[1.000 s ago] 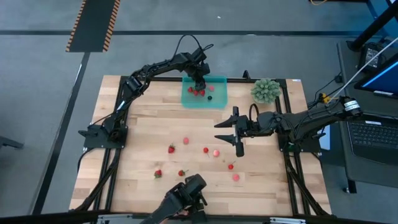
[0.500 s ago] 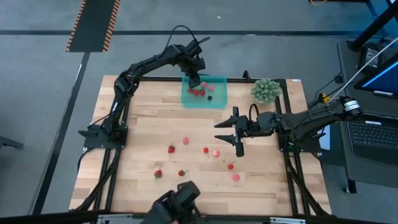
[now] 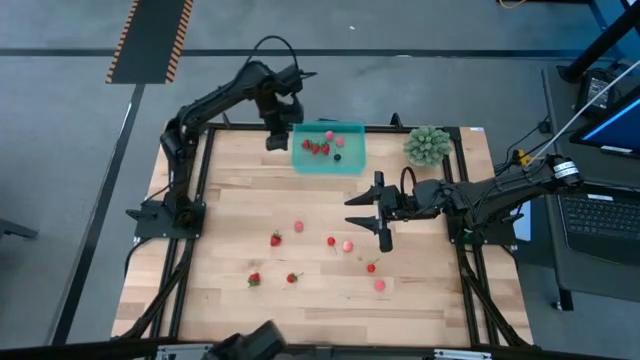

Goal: Pick and placing Produce into tupperware
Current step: Put the apricot into the blue basket

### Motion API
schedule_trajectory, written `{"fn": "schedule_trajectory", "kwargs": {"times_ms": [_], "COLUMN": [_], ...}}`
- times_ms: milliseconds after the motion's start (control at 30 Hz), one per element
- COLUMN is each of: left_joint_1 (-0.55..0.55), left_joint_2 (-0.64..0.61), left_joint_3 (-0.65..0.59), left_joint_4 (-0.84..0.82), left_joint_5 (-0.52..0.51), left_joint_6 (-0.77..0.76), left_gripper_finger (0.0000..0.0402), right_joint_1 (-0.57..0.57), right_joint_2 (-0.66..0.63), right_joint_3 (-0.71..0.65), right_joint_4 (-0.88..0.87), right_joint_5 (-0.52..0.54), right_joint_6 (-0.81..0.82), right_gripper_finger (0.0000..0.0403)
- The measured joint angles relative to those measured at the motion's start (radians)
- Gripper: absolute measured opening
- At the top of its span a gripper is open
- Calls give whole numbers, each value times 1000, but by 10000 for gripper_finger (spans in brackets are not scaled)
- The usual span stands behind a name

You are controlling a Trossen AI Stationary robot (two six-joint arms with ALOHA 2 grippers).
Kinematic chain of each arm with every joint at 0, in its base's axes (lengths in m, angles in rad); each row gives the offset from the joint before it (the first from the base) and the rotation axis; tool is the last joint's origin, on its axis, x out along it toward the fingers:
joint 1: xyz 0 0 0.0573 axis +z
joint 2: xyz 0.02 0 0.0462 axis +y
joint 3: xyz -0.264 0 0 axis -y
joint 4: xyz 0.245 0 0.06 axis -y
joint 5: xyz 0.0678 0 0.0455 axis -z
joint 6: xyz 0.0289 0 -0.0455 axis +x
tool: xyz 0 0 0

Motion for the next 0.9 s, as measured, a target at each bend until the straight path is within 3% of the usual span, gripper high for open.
{"fn": "schedule_trajectory", "kwargs": {"times_ms": [167, 533, 900], "left_joint_1": [8, -40, -277], "left_joint_2": [-134, -488, -824], "left_joint_3": [-111, -521, -819], "left_joint_4": [-2, 102, 409], "left_joint_5": [32, 142, -34], "left_joint_6": [9, -58, -305], "left_gripper_finger": [119, 100, 94], "right_joint_1": [0, -1, -1], "right_joint_2": [0, 2, 15], "right_joint_3": [0, 0, 0], "right_joint_4": [-1, -11, -149], "right_joint_5": [0, 0, 91], "right_joint_6": [0, 27, 140], "right_gripper_finger": [193, 193, 193]}}
